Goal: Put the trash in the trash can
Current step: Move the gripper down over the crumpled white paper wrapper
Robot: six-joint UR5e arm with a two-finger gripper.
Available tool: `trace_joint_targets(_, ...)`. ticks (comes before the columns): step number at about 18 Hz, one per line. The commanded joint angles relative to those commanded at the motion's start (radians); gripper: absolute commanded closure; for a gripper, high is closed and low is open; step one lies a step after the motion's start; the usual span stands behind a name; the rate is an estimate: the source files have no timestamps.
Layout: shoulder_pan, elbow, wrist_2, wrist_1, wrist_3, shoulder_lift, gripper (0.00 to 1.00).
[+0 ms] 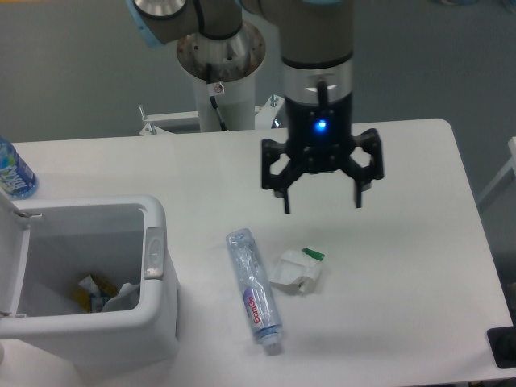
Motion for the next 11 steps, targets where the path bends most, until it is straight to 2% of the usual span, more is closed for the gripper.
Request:
trace_joint_targets(4, 0.04, -0.024, 0.006, -0.002, 0.103, -0.024, 0.0)
trace_joint_targets(6, 0.038, -0.031, 0.006, -0.002, 0.112, -0.046, 0.0)
trace_joint_targets(7, 0.037, -0.055, 0.005, 0.003, 0.114, -0.055, 0.0)
trace_joint_targets(9, 0.035, -0.104, 0.006, 0.046, 0.114, -0.074, 0.0)
trace_joint_targets(11, 0.034, -0.196, 0.009, 0.124, 0.112, -0.08, 0.0)
